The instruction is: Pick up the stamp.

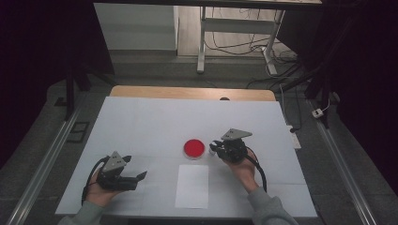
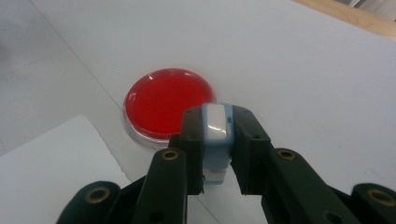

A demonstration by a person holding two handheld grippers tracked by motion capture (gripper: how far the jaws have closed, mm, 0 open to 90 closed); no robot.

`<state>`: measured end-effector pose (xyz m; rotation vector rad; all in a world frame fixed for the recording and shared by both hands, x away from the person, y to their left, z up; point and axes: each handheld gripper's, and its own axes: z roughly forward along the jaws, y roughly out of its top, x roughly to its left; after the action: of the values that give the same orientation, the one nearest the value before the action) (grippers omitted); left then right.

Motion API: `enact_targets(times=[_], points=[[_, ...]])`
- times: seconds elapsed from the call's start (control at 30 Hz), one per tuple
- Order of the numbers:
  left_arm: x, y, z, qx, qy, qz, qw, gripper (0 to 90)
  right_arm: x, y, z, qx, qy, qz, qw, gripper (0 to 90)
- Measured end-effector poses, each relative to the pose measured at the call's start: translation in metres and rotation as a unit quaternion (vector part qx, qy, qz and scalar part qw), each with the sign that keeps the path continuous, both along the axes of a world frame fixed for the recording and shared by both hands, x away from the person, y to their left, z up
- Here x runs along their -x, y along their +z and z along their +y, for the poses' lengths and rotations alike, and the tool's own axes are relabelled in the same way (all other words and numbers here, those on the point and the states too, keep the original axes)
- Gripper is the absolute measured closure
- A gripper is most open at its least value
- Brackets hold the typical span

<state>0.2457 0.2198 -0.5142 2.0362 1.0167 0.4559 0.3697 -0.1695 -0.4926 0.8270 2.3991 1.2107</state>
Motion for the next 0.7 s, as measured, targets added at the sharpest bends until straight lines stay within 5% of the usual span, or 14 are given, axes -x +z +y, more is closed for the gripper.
enact_targets(times=[0.7], points=[[-0.001, -0.002, 0.000, -0.004, 0.005, -0.001, 1.0000, 15.8, 0.008, 0.020, -0.008, -0.055, 0.003, -0.015, 0.9984, 74.8]])
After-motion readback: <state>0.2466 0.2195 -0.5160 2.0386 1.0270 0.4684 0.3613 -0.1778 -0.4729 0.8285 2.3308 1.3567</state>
